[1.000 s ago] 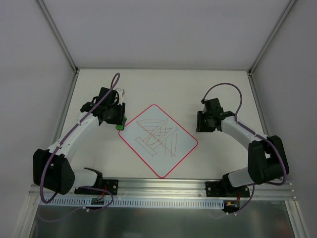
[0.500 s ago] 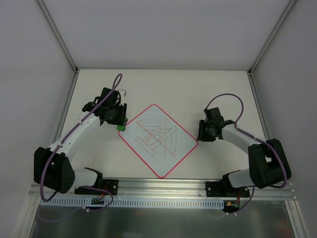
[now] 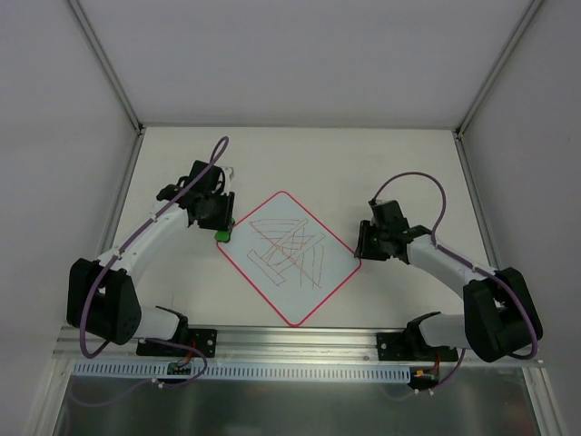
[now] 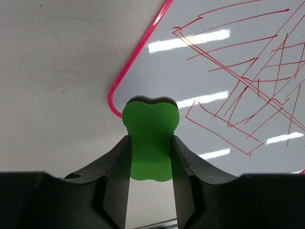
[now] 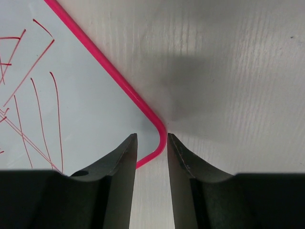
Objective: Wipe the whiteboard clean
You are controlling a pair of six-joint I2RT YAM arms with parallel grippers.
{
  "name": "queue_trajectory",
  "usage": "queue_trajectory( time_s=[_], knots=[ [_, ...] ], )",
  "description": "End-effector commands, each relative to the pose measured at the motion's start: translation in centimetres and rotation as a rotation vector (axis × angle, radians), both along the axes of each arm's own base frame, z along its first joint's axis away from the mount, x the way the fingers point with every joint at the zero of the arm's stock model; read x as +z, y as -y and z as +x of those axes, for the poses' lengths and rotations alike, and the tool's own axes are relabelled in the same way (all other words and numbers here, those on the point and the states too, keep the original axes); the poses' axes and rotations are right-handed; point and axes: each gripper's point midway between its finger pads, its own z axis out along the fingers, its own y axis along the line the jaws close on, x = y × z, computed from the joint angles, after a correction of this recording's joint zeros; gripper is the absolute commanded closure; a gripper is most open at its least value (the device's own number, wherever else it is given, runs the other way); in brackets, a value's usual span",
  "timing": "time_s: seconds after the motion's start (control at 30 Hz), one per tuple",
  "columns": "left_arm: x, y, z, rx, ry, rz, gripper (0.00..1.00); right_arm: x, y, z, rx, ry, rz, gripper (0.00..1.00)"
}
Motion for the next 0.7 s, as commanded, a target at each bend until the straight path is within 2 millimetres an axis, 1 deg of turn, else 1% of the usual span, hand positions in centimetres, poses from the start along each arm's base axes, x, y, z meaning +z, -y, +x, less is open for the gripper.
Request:
queue_trajectory(
  time_s=[0.0,0.1,0.2,0.37,0.4,0.43,0.47,0.5,0.53,0.6,0.67],
  knots=[
    [0.4,0.6,0.3,0.000,0.007,-0.006,0.79,-0.7,0.1,-0.7,-0.031,-0.026,-0.005,0.64],
    [0.5,0.9,0.4,0.000,0.006,-0.008,0.80,-1.3,0.3,-0.9,-0.040,-0.048,-0.019,0.65],
    [0.4,1.7,0.8,-0.010,-0.001,-0.009,0.80,-1.6,0.4,-0.8,-0.048,-0.061,-0.029,0.65],
    [0.8,3.2,2.3,0.019,-0.002,-0.016,0.80,-2.2,0.5,-1.1,-0.052,-0.082,-0.037,0.69],
    [0.9,3.5,2.6,0.031,-0.002,-0.020,0.80,-2.3,0.5,-1.2,-0.050,-0.089,-0.036,0.71],
    [1.2,3.8,3.5,0.037,0.016,0.001,0.80,-2.3,0.4,-1.2,-0.047,-0.090,-0.034,0.72],
    [1.3,4.1,3.9,0.039,0.020,0.012,0.81,-2.4,0.4,-1.2,-0.046,-0.093,-0.037,0.74],
    [1.4,4.4,4.3,0.043,0.026,0.020,0.82,-2.6,0.4,-1.3,-0.047,-0.102,-0.040,0.78],
    [1.1,4.7,5.2,0.050,0.027,0.038,0.83,-2.6,0.3,-1.3,-0.043,-0.107,-0.037,0.80],
    [0.6,4.9,5.9,0.061,0.017,0.048,0.83,-2.7,0.2,-1.3,-0.039,-0.114,-0.032,0.87],
    [-0.4,4.9,7.0,0.076,0.002,0.084,0.83,-2.8,0.2,-1.4,-0.035,-0.116,-0.035,0.91]
  ],
)
